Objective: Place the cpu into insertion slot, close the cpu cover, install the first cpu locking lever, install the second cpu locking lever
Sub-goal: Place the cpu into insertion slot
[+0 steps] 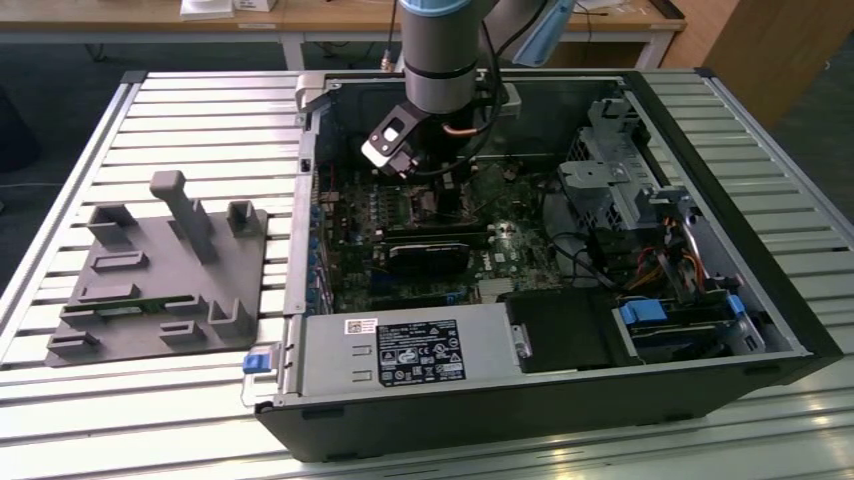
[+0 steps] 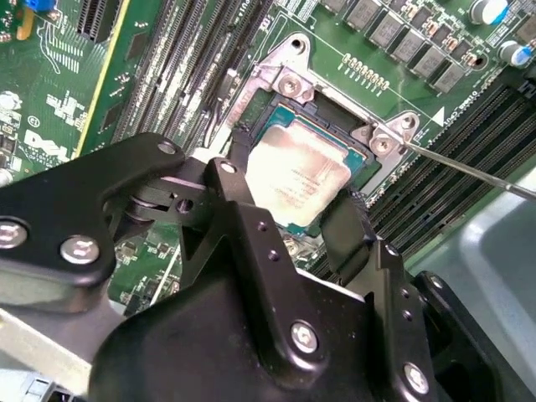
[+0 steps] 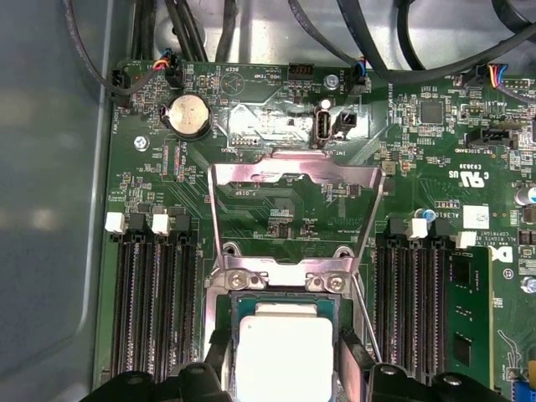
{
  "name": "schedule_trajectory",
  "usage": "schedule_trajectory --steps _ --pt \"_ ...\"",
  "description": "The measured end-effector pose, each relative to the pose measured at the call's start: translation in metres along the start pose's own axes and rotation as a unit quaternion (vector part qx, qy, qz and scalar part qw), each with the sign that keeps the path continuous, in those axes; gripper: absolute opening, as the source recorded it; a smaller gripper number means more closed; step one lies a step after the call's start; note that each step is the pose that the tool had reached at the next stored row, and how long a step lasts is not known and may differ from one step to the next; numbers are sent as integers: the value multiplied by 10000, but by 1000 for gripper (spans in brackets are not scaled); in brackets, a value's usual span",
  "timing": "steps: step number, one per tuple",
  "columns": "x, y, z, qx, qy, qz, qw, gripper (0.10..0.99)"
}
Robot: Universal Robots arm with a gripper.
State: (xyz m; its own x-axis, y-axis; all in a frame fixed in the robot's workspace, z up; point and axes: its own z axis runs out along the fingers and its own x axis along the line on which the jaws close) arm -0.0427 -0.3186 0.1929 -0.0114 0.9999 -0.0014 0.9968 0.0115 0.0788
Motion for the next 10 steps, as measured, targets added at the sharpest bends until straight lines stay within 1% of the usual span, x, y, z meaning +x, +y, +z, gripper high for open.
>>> schedule_trajectory --steps 4,8,9,10 --pt "0 3 -37 1 -1 0 10000 612" --pt "0 9 -117 4 -1 0 10000 612" --pt "0 11 -135 6 0 0 10000 600" --pt "0 12 -148 10 0 0 10000 537"
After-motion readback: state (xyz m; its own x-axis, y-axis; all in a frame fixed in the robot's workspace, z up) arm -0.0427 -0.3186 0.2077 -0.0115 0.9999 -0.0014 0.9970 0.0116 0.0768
